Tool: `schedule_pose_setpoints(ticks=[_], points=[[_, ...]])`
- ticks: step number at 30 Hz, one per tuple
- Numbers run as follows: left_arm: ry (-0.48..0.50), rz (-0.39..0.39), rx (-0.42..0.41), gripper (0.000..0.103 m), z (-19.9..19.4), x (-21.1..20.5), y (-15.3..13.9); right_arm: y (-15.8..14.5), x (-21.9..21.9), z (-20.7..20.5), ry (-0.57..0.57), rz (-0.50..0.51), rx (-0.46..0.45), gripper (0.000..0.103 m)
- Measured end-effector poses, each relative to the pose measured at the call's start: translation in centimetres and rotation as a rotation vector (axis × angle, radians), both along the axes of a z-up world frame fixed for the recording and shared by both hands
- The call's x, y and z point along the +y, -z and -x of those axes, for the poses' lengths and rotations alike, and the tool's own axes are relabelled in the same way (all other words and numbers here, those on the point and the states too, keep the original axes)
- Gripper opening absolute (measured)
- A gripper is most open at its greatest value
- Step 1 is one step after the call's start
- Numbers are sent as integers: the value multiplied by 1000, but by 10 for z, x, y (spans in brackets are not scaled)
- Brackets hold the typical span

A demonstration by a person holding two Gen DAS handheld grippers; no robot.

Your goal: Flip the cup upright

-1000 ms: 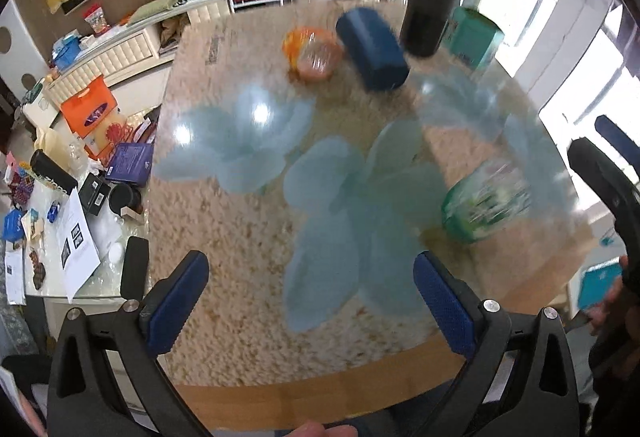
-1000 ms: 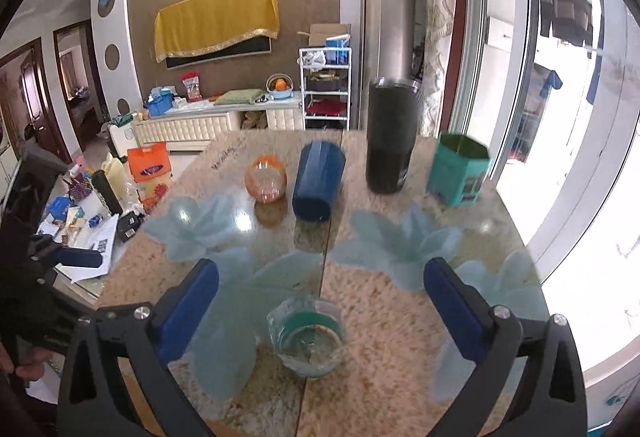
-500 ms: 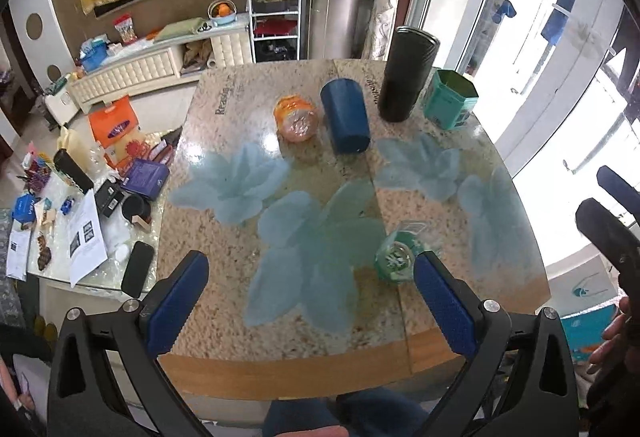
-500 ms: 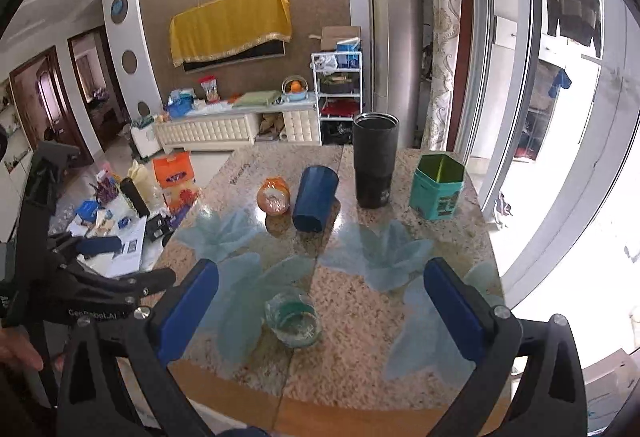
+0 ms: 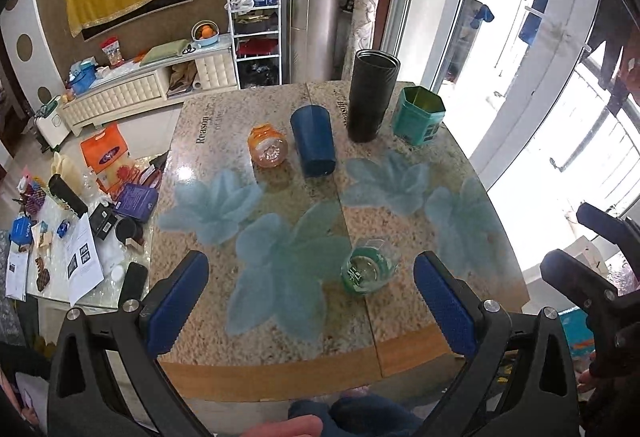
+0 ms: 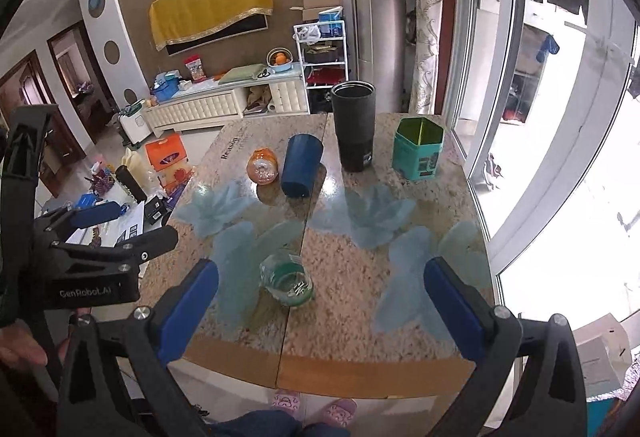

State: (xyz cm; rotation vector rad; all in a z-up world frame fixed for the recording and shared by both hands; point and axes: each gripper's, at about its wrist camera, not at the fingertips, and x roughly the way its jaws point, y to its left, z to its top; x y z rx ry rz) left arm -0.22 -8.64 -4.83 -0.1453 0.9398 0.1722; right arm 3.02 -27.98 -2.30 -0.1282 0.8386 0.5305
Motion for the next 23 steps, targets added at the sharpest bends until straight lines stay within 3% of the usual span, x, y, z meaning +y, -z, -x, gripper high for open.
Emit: schedule_pose_setpoints(ticks=[23], points=[[15,-18,-14,103,-4,-4,-7,-2,-1,0,5,-3,-4,103]])
